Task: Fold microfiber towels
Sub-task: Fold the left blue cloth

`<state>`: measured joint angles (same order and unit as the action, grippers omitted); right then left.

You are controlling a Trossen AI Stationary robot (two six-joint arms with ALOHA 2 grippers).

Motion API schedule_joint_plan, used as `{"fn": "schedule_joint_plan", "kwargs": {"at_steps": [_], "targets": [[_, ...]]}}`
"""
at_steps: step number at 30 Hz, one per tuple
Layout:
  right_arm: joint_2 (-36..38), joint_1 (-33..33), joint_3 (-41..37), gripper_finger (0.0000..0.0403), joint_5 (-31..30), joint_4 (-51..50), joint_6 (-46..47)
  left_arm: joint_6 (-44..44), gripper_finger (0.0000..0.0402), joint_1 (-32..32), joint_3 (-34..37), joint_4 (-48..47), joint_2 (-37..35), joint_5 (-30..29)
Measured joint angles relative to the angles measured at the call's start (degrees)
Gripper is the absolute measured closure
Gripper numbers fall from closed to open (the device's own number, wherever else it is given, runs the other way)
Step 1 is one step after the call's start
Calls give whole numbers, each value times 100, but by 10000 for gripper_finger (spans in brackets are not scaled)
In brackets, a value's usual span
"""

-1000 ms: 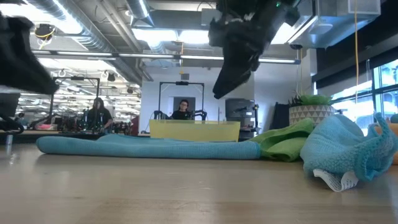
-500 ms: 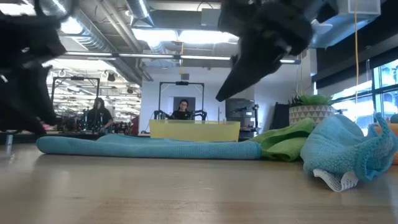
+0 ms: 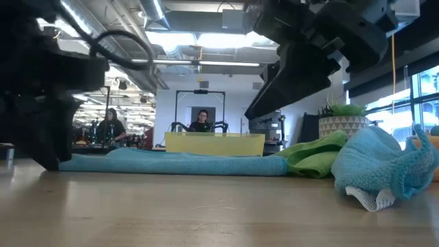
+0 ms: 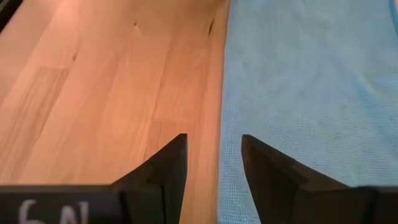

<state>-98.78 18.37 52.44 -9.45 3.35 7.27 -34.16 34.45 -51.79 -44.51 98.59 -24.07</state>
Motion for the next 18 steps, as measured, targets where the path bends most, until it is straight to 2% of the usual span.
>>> {"fn": "schedule_joint_plan", "kwargs": {"at_steps": [4, 12, 15, 18], "targets": [[-2, 7, -208, 249, 42, 445, 4, -47, 308, -47, -2, 50, -7, 291], [-2, 11, -397, 249, 208, 1441, -7, -689, 309, 13, -16, 48, -9, 359], [-2, 28, -397, 249, 300, 1449, -74, -884, 323, 49, -128, -60, 0, 417], [-2, 80, -397, 249, 348, 1488, -134, -896, 357, 119, -301, -78, 4, 425]]}}
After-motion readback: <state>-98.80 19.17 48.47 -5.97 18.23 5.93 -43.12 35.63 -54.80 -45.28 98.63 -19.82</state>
